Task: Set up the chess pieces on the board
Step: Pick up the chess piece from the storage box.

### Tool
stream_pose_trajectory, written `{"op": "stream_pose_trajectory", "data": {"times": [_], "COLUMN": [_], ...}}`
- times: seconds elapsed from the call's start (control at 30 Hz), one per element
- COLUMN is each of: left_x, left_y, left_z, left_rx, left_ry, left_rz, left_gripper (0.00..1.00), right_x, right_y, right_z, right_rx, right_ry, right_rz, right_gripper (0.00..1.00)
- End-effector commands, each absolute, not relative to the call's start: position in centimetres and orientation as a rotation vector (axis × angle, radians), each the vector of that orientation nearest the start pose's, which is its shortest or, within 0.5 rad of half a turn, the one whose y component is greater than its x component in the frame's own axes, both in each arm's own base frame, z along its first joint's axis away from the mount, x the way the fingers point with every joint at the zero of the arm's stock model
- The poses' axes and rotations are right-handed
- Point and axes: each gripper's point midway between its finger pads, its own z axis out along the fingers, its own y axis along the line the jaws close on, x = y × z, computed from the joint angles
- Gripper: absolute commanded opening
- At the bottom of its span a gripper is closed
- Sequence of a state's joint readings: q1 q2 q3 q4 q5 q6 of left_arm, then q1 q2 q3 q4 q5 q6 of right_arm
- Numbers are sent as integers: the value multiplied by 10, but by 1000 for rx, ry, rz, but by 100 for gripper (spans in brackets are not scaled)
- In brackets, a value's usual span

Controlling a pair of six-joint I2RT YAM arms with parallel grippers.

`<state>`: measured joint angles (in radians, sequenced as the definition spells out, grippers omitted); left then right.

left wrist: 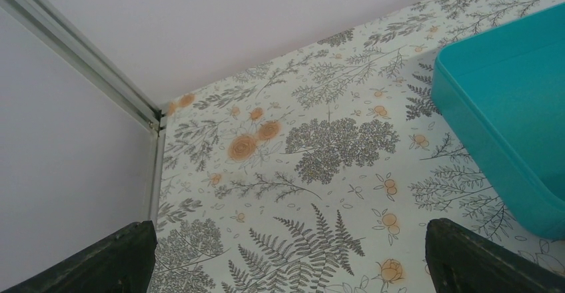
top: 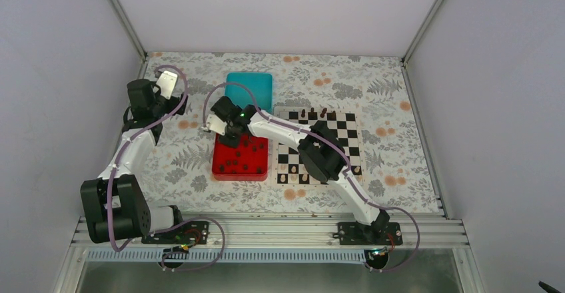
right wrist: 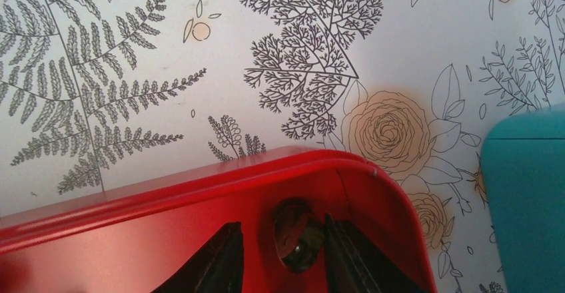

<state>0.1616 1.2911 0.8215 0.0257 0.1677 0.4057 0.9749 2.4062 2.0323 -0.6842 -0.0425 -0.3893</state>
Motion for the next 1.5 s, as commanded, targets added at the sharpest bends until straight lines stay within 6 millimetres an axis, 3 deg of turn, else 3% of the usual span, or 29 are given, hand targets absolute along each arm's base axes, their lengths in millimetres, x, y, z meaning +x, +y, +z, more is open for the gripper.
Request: {"op": "stream_pose_trajectory", "data": {"times": [0.0,0.17,0.57,0.7,0.87,1.0,1.17,1.23,1.33,1.47], "left_x": [412,412,412,411,411,411,411,411,412,411], "left_y": [37,37,37,37,37,38,39,40,40,39], "left_z": [212,210,209,210,212,210,210,211,212,214], "left_rx": [342,340,340,339,338,335,334,332,329,327], "left_ry": [1952,1957,1958,1957,1953,1955,1957,1956,1955,1952], "left_rz": [175,173,167,167,168,171,175,175,174,170], "left_gripper": [100,100,100,100,100,100,100,100,100,100], "right_x": [320,322,320,318,316,329,361,379,407,432], "right_y": [498,498,493,489,471,436,373,344,304,268], "right_z": [40,39,47,71,127,187,235,243,239,208], "right_rx": [-1664,-1657,-1677,-1686,-1675,-1588,-1448,-1383,-1304,-1251], "right_ry": [2049,2043,2039,2024,1991,1987,2023,2049,2103,2178], "right_rz": [282,271,254,292,338,358,347,315,259,215], "right_gripper": [32,29,4,4,4,4,4,4,4,4]}}
